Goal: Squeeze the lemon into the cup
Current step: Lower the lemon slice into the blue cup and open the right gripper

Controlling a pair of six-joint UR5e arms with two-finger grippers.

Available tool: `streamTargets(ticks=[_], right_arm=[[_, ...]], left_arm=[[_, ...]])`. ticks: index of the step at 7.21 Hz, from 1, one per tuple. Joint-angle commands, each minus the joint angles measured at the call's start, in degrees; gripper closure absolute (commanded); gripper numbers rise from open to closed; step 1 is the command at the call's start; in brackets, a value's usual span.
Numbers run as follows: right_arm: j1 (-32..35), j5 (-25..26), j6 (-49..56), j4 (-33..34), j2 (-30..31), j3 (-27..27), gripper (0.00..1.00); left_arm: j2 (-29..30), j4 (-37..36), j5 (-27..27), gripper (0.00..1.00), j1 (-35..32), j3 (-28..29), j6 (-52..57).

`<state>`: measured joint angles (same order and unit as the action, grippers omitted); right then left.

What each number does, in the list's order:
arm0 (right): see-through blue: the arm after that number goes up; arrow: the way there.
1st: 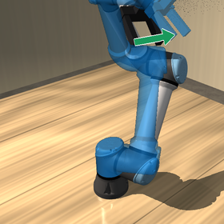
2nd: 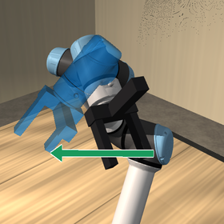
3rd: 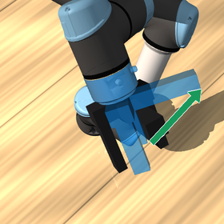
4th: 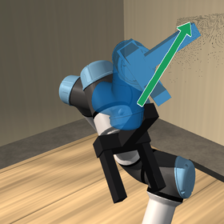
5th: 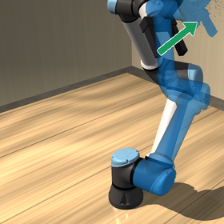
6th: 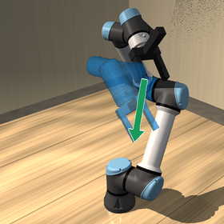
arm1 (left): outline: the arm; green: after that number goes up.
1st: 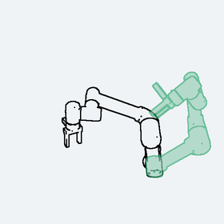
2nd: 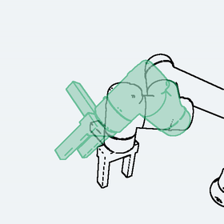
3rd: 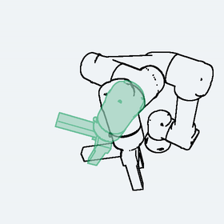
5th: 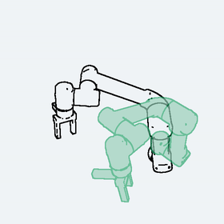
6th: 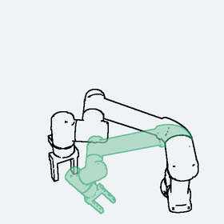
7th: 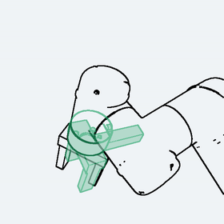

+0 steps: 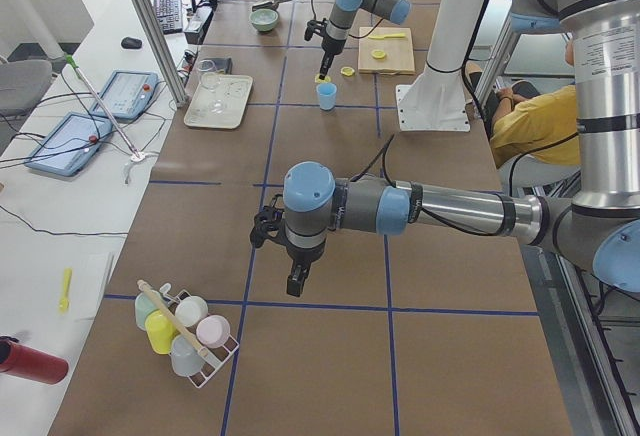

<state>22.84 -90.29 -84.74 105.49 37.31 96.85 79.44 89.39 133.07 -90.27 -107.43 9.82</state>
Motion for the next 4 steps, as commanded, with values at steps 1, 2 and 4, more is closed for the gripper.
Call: streamTargets(ticks=[1, 2, 4], right_arm=[[0.36, -1.12, 0.89, -0.38, 0.3, -0.61, 0.73], [0.36, -1.12, 2.11, -0.38, 0.91, -0.52, 0.29], [0.36, -1.38, 2.82, -0.46, 1.53, 0.7, 0.0]], left_arm=[[-0.16, 0.0, 0.0, 0.0, 0.0, 0.03, 0.02], [-0.08, 0.0, 0.0, 0.0, 0.0, 0.03, 0.02], [-0.08, 0.0, 0.0, 0.0, 0.0, 0.03, -0.06]])
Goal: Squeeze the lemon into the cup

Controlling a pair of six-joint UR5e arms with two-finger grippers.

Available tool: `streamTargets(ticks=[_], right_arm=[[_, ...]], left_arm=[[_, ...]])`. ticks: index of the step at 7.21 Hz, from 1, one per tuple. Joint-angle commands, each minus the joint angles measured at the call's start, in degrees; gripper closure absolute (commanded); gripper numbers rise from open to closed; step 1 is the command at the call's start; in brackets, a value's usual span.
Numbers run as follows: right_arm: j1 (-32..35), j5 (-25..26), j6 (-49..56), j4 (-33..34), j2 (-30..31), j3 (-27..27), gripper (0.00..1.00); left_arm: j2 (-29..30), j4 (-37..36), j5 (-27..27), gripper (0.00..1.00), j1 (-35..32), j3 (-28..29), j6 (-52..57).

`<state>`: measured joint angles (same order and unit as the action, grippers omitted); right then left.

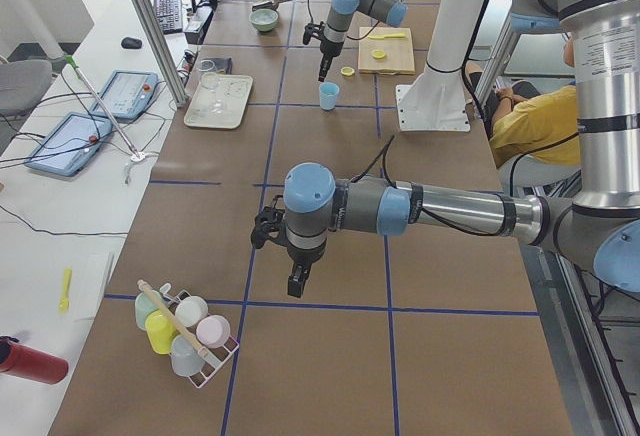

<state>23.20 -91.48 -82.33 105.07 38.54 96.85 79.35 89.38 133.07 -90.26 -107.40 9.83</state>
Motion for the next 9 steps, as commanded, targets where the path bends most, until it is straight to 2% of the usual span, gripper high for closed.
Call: streamTargets(ticks=[1, 2, 5, 7, 9], right_arm=[[0.53, -1.58, 0.51, 0.05, 0.48, 1.49, 0.0], [2.36, -4.64, 3.73, 0.14, 2.13, 3.76, 0.0], [13.15, -15.88, 21.63, 0.23, 14.33, 13.87, 0.0], [21.58, -22.31, 38.91, -0.12, 20.49, 15.03, 0.0], [30.55, -27.23, 56.92, -0.56, 29.52, 15.73, 0.0]], left_arm=[[0.1, 0.0, 0.0, 0.0, 0.09, 0.35, -0.16], [0.1, 0.0, 0.0, 0.0, 0.09, 0.35, -0.25], [1.15, 3.15, -0.18, 0.0, 0.53, 0.44, -0.85], [3.86, 3.16, -0.26, 0.0, 0.53, 0.61, -0.69], [4.23, 3.08, 0.09, 0.0, 0.7, 1.14, -0.51]])
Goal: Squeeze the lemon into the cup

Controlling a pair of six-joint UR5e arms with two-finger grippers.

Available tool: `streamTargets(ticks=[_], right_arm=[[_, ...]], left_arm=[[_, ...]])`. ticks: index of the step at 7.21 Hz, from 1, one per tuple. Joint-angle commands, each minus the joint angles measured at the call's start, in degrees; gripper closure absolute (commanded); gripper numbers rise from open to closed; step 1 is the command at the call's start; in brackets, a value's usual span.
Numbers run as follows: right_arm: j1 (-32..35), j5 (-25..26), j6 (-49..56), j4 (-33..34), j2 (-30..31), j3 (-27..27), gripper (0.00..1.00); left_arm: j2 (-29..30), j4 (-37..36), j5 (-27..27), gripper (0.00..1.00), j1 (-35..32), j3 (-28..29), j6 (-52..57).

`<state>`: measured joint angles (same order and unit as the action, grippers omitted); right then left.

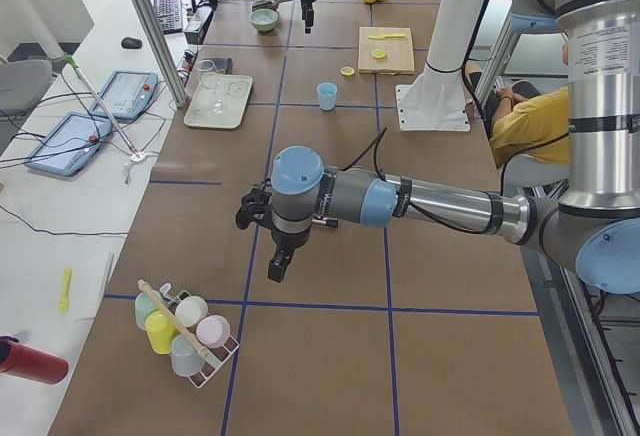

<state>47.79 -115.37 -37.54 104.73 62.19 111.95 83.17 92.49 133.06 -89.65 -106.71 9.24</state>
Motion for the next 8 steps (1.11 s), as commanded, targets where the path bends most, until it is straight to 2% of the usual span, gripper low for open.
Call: streamTargets(ticks=[1, 3, 4, 5, 7, 8], right_arm=[[11.22, -6.07, 21.62, -0.23, 10.71, 1.16, 0.0], [24.91, -13.88, 41.3, -0.14, 21.69, 0.99, 0.0], [31.6, -15.49, 48.62, -0.23, 28.19, 0.81, 0.0], [37.5, -14.98, 51.92, -0.23, 32.69, 0.03, 0.0], [46.3, -15.58, 53.17, -0.23, 37.54, -6.81, 0.0], [48.08, -15.5, 53.44, -0.23, 38.96, -6.83, 0.0]], left_arm=[[0.42, 0.06, 0.09, 0.0, 0.09, 0.37, -0.01], [1.38, -0.11, 0.09, 0.0, 1.84, 0.37, -1.15], [2.52, 0.15, 0.09, 0.0, 4.98, 0.02, -8.64], [3.83, 1.72, 0.09, 0.0, 8.93, 0.01, -14.8], [4.11, 13.44, 0.01, 0.0, 15.61, 0.28, -21.78], [5.41, 20.73, -0.52, 0.0, 16.95, 0.97, -21.81]])
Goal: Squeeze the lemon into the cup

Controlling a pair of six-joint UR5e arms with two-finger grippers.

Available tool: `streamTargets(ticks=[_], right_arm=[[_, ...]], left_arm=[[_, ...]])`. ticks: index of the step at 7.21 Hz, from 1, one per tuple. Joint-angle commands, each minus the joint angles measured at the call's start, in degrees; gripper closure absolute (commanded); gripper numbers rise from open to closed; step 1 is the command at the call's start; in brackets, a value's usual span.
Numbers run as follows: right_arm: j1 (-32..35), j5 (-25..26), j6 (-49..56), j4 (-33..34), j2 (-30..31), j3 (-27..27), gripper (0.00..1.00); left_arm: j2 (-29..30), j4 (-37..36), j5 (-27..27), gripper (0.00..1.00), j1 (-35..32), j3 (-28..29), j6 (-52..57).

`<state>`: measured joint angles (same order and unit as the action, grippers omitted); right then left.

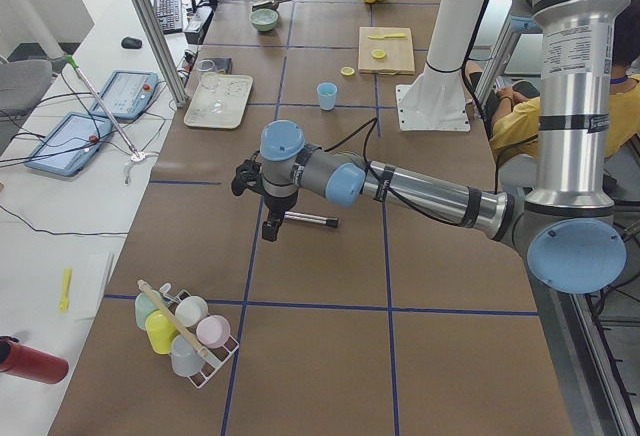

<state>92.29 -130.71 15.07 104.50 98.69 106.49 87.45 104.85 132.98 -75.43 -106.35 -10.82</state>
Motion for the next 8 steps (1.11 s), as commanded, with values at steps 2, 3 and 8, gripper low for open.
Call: streamTargets(ticks=[2, 3, 8], right_arm=[[3.77, -0.24, 0.84, 0.09, 2.64, -1.46, 0.0], [3.77, -0.24, 0.93, 0.0, 3.08, -1.46, 0.0], [3.77, -0.33, 1.02, 0.0, 3.53, -1.28, 0.0]], left_arm=[[8.58, 19.64, 0.09, 0.0, 4.05, 5.68, -2.8], [6.87, 28.92, 0.18, 0.0, 4.32, 7.55, -8.03], [0.02, 36.75, -18.95, 0.0, 24.68, 8.0, -35.92]])
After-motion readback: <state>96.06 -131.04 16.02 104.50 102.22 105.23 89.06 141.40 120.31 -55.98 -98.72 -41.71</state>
